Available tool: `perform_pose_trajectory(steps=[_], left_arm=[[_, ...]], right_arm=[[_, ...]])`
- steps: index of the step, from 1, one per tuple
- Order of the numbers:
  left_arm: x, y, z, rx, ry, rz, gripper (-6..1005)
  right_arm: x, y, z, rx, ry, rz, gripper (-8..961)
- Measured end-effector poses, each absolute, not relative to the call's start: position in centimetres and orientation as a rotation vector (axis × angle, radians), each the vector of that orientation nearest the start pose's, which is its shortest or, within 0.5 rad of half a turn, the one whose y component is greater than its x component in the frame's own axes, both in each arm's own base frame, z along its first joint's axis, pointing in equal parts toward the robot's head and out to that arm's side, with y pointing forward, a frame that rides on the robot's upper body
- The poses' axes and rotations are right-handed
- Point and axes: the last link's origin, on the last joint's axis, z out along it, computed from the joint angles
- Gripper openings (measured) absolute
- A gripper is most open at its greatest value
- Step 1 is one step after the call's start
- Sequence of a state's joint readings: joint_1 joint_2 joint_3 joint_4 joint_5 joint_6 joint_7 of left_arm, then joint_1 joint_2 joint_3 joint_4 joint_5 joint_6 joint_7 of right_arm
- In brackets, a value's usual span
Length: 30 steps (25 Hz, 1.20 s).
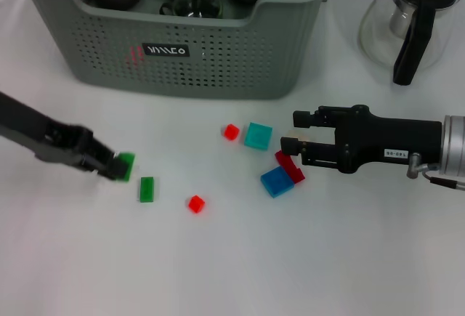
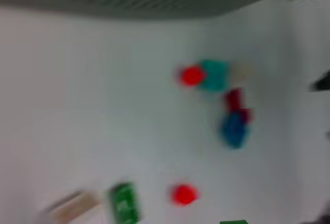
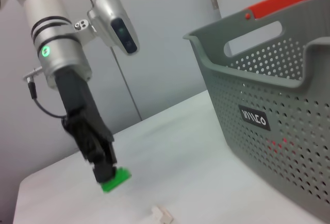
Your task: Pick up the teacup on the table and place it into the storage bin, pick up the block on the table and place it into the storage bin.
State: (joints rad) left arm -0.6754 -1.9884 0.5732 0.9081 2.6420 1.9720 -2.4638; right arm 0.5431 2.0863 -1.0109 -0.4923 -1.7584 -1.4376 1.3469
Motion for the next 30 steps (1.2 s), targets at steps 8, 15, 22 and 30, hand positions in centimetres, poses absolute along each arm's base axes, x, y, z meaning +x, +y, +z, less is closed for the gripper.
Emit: perform_pose_trajectory(steps=[8, 15, 22, 30], left_arm=[[-25.8, 31.6, 8.8, -2.646, -1.962, -0.656, 179], [-21.9, 34.5, 12.5, -2.581, -1.727, -1.248, 178], [-17.1, 41.5, 16.4, -2.464, -1.644, -1.115, 178], [-14.4, 47.5, 12.7, -2.376, -1.39, -0.324, 178]], right_arm=[[24.3, 31.8, -5.5, -2.835, 0.682, 0.762, 643], [24.0, 32.0, -5.5, -2.843, 0.671, 0.761, 643], [23.9, 32.1, -5.4, -2.844, 0.671, 0.756, 643], [23.7, 32.2, -5.7, -2.844, 0.672, 0.757, 641]])
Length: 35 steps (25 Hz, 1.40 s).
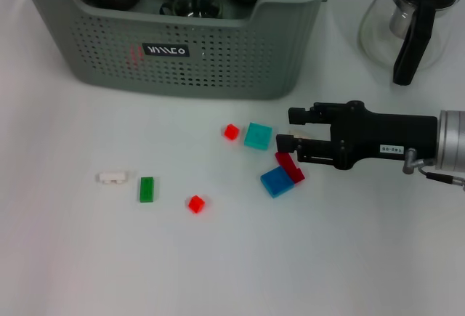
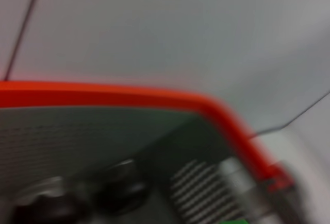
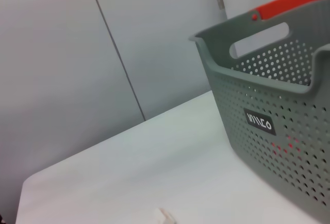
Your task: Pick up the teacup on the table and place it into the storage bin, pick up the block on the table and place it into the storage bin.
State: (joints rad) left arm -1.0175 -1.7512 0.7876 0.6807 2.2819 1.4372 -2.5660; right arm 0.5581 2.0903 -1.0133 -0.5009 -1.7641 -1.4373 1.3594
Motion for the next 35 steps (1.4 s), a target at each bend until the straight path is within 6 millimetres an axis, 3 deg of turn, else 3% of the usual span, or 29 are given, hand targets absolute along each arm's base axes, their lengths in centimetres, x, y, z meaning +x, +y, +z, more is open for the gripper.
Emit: perform_pose_trajectory(steps=[5, 8, 13, 16, 21, 22, 23, 24, 25, 27, 31, 35], left_arm=[[-15.0, 49.1, 7.9, -2.283, -1.137, 0.001, 178], [-15.9, 49.5, 6.4, -2.201, -1.077, 0.115, 178], [-15.9, 49.7, 5.6, -2.147, -1.045, 0.117, 177], [-15.1, 49.0, 6.3, -2.174, -1.079, -0.017, 290], [-15.6, 44.9, 8.9, -2.316, -1.131, -0.64, 502], [-15.6, 44.9, 8.9, -2.316, -1.131, -0.64, 548], [-15.9, 43.7, 9.5, -2.35, -1.097, -0.824, 594], [-16.8, 41.3, 10.2, -2.402, -1.01, -1.137, 624], [-17.6, 39.8, 10.7, -2.417, -0.933, -1.301, 654], [-18.8, 37.9, 11.6, -2.415, -0.834, -1.458, 714], [-21.4, 35.1, 12.2, -2.435, -0.726, -1.466, 780], [-24.7, 31.6, 11.4, -2.615, -0.662, -1.168, 793]], right_arm=[[23.6, 32.2, -5.6, -2.844, 0.671, 0.763, 642], [23.6, 32.2, -5.7, -2.84, 0.675, 0.766, 642], [23.6, 32.3, -5.7, -2.838, 0.676, 0.769, 642], [23.5, 32.4, -5.6, -2.834, 0.674, 0.771, 642], [23.5, 32.5, -5.5, -2.812, 0.685, 0.793, 643], [23.5, 32.5, -5.4, -2.807, 0.687, 0.801, 643], [23.5, 32.6, -5.4, -2.803, 0.689, 0.806, 643], [23.5, 32.6, -5.3, -2.795, 0.692, 0.813, 643], [23.6, 32.7, -5.1, -2.783, 0.698, 0.824, 643], [23.6, 32.8, -5.0, -2.776, 0.7, 0.828, 642], [23.6, 32.9, -4.8, -2.765, 0.701, 0.838, 641], [23.7, 32.8, -4.8, -2.761, 0.708, 0.841, 641]])
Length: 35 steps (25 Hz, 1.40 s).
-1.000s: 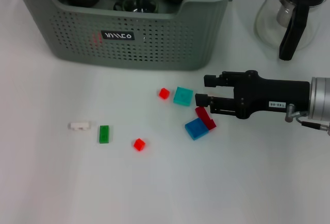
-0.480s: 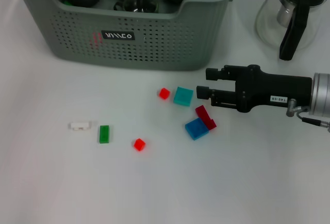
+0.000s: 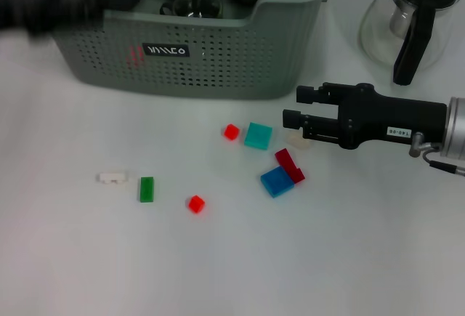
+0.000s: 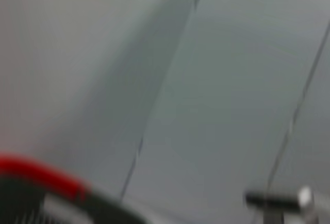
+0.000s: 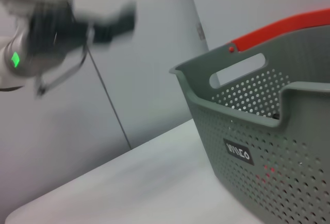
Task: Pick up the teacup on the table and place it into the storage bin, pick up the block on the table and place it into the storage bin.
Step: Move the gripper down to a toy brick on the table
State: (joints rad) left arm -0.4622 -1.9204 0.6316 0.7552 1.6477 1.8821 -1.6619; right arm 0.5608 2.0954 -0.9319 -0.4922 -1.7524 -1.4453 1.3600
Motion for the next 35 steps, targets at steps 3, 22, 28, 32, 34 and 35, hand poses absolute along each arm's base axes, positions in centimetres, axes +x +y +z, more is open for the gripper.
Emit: perform_pose_trajectory(steps=[3, 22, 28, 32, 34, 35], left_arm=[[-26.4, 29.8, 10.9, -2.762, -0.693, -0.874, 790], [-24.1, 32.7, 5.6, -2.806, -0.671, 0.632, 517], [-23.6, 32.6, 3.3, -2.813, -0.597, 0.734, 503], [-23.4, 32.6, 2.4, -2.801, -0.58, 0.785, 473], [-23.4, 32.6, 2.0, -2.794, -0.574, 0.802, 458], [-23.4, 32.6, 1.7, -2.792, -0.564, 0.813, 451]], right_arm=[[23.8, 32.7, -4.8, -2.753, 0.718, 0.848, 641], [23.9, 32.8, -4.8, -2.736, 0.773, 0.849, 641], [24.0, 32.9, -4.9, -2.727, 0.776, 0.843, 641], [24.1, 32.9, -5.0, -2.724, 0.784, 0.84, 641], [24.1, 32.9, -5.0, -2.722, 0.785, 0.837, 641], [24.1, 33.0, -5.0, -2.721, 0.785, 0.835, 641]])
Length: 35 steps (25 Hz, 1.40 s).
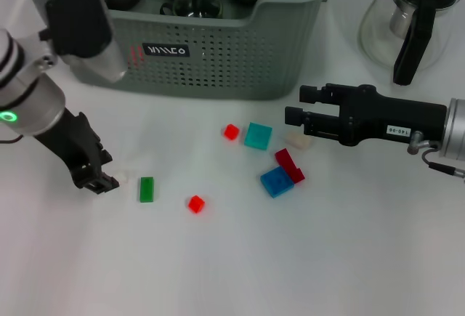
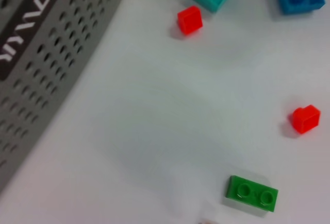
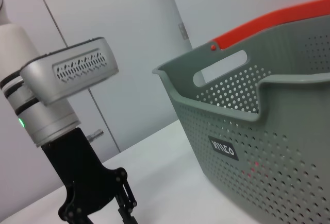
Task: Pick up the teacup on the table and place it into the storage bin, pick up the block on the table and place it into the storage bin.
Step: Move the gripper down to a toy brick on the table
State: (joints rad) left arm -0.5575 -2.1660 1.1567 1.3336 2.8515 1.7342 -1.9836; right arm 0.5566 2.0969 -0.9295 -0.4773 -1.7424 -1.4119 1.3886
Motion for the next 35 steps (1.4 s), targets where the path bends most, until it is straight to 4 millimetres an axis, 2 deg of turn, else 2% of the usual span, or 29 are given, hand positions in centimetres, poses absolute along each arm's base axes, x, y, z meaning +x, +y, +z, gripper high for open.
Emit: perform_pose_trajectory(steps=[7, 21, 27, 35], left_arm=[[-23.6, 32.8, -0.1, -2.763, -0.512, 0.861, 437], [-24.3, 32.9, -1.1, -2.761, -0.523, 0.884, 358], [-24.3, 33.0, -1.1, -2.755, -0.527, 0.887, 241], [-24.4, 33.1, -1.1, -2.746, -0.526, 0.885, 243]], right_arm=[[24.2, 33.0, -5.1, -2.719, 0.786, 0.832, 640], [24.0, 33.2, -5.1, -2.721, 0.778, 0.831, 640], [24.0, 33.2, -5.1, -2.721, 0.781, 0.832, 640], [24.0, 33.2, -5.1, -2.721, 0.782, 0.832, 640]])
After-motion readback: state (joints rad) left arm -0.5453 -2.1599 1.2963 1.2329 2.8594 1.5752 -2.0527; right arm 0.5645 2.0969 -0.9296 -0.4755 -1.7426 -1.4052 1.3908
